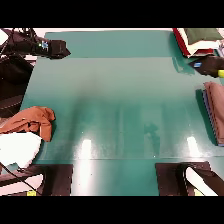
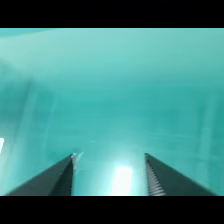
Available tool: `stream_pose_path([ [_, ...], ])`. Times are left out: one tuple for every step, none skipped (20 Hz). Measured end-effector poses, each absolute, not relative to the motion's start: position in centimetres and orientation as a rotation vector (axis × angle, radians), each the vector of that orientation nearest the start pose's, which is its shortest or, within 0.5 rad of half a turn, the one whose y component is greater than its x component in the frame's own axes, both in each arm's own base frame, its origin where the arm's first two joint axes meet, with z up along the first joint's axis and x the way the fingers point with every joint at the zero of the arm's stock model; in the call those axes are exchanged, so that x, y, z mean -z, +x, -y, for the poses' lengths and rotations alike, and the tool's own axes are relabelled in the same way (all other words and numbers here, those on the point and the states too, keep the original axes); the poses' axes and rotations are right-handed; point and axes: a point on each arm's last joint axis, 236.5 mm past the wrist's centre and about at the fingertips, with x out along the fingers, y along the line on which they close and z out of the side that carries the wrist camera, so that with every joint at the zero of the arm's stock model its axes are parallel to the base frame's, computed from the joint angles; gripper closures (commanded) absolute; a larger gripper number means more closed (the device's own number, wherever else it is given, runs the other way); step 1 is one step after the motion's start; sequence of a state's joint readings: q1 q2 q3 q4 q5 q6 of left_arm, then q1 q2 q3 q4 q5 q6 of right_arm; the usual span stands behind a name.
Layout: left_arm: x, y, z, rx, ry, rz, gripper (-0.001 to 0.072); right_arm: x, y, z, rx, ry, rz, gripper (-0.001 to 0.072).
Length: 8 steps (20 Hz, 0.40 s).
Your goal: Fold the shirts.
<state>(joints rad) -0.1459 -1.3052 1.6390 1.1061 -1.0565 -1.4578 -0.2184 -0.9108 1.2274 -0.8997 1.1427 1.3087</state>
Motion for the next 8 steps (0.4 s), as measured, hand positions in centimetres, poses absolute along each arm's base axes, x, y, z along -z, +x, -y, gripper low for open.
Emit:
stream_pose_path([
  [-23.0,46.1,16.0,0.479,-0.21,-0.696,0.0683,-22.3,36.9,-7.1,-0.385,0.332,-0.676,0.0696],
  [-23.2,46.3,16.0,0.475,-0.212,-0.684,0.0683,-22.5,36.8,-8.5,-0.42,0.321,-0.672,0.0696],
  [-23.5,46.5,15.9,0.472,-0.215,-0.669,0.0683,-22.7,36.7,-9.5,-0.444,0.312,-0.667,0.0696],
  [-23.7,46.8,15.9,0.468,-0.218,-0.654,0.0683,-22.8,36.5,-10.3,-0.465,0.306,-0.667,0.0696],
  [-23.9,47.0,15.8,0.465,-0.221,-0.642,0.0683,-22.9,36.5,-10.8,-0.478,0.302,-0.665,0.0696],
  [-24.2,47.2,15.8,0.462,-0.223,-0.628,0.0683,-22.9,36.4,-11.2,-0.487,0.298,-0.663,0.0696],
  [-24.4,47.4,15.7,0.458,-0.226,-0.615,0.0683,-22.9,36.3,-11.6,-0.495,0.296,-0.663,0.0696],
  [-24.7,47.6,15.7,0.455,-0.228,-0.602,0.0683,-23.0,36.3,-11.8,-0.501,0.295,-0.662,0.0696],
])
